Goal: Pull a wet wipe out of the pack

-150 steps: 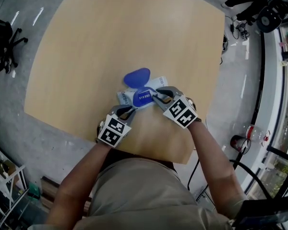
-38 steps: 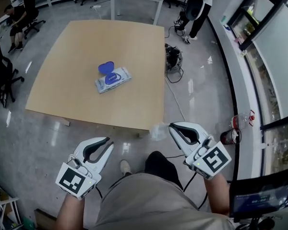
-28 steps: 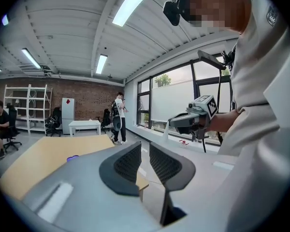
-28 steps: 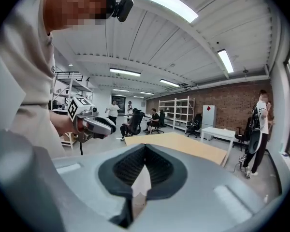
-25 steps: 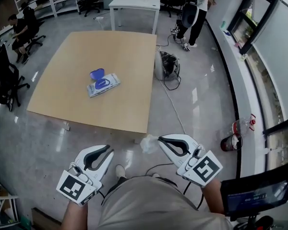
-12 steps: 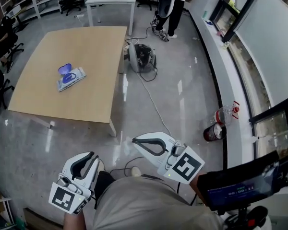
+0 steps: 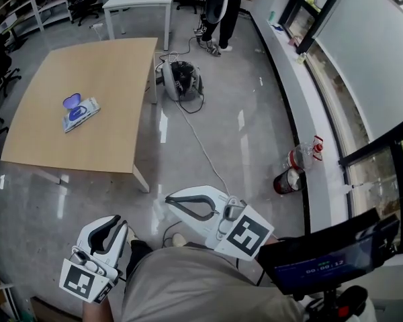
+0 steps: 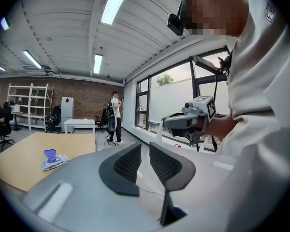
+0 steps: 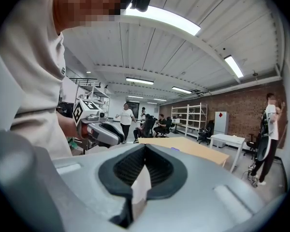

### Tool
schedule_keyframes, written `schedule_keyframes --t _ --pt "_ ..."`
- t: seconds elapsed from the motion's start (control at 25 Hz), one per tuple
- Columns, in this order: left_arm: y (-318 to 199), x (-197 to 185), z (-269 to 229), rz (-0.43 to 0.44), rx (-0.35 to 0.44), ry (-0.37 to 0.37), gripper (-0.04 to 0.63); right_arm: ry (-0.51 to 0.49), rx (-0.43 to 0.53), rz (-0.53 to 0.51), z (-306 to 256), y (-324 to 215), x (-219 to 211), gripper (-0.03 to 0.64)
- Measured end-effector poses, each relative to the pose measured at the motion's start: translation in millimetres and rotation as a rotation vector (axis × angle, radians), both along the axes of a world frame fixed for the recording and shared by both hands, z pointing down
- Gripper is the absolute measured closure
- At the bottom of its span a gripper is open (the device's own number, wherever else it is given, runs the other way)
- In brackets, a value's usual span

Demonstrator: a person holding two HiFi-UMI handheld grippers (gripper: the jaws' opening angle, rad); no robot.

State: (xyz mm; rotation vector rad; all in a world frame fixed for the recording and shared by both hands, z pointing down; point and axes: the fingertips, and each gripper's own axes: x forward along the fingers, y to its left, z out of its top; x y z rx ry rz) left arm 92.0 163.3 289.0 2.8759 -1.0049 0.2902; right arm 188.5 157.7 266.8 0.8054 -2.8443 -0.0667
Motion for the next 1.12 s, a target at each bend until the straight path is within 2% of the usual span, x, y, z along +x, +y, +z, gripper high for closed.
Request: schedule_keyframes --t 0.28,0.52,0.76,1.12 --pt "7 6 -8 0.011 0.026 0.002 0.534 -0.001 0.017 -0.01 -6 9 1 0.615" --pt "11 2 -5 -0.005 0.024 -0.007 0.534 0.003 0.036 -0.041 -10 12 -3 0.615" --pt "17 -1 -4 -0.017 0.021 -0.016 0.534 -0.022 0.031 -0.041 -16 19 -3 0.615" --pt "14 2 3 -0.011 0.014 -0.019 0.534 -0.004 0.025 -0.032 -10 19 3 0.616"
